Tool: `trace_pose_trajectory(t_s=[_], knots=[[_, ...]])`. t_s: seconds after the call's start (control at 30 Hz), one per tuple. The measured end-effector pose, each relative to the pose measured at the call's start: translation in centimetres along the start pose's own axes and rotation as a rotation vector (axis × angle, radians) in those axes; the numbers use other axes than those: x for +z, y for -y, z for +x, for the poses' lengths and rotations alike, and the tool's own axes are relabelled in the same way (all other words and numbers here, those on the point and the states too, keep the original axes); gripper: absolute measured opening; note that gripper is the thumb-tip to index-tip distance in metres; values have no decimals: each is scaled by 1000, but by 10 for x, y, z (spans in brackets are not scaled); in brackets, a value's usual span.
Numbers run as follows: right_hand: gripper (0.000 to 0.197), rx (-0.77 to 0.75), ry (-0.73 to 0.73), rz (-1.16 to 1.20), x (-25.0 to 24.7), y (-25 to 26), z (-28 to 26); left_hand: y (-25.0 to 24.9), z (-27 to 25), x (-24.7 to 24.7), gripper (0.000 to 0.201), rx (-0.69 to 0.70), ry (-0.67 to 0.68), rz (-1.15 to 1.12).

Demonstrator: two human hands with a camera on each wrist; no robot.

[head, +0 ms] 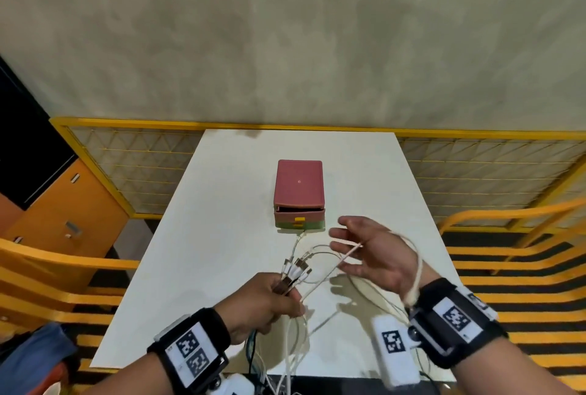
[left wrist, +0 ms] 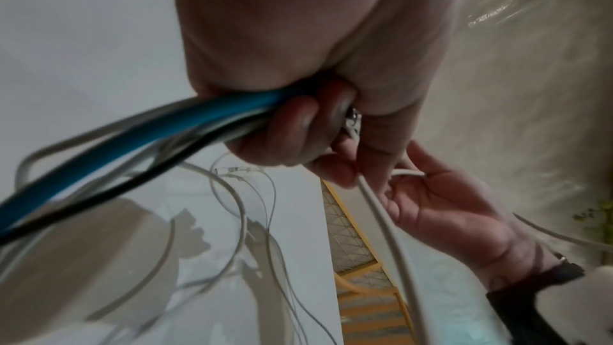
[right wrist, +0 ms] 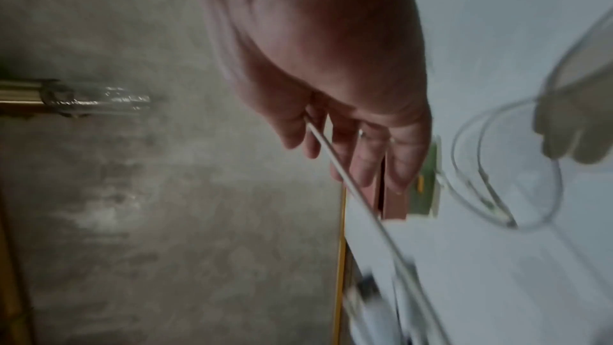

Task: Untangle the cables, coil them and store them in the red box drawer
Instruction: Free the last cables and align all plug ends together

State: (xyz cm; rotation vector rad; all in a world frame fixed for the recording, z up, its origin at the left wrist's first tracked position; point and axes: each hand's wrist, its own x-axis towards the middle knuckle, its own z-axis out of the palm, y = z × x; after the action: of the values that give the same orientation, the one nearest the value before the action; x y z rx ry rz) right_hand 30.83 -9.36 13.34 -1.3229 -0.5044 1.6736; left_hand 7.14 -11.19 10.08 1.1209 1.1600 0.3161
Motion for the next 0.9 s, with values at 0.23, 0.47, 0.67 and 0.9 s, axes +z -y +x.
trace_pose_trajectory(t_s=[0.23,0.47,0.67,0.9], knots=[[14,-46,12,-21,-41,22,-23,16,-9,-23,16,-36,-23,12],[13,-187,177,-550,-36,2,-50,24,-12,-39,12,-24,-148,-63],[18,-81,440,-1487,-32,-36,-59,2,-11,-41,11,54,-210,-240],[24,229,561,-1636,-33,-103,-63,-19,-5,-39,22,196,-202,-400]])
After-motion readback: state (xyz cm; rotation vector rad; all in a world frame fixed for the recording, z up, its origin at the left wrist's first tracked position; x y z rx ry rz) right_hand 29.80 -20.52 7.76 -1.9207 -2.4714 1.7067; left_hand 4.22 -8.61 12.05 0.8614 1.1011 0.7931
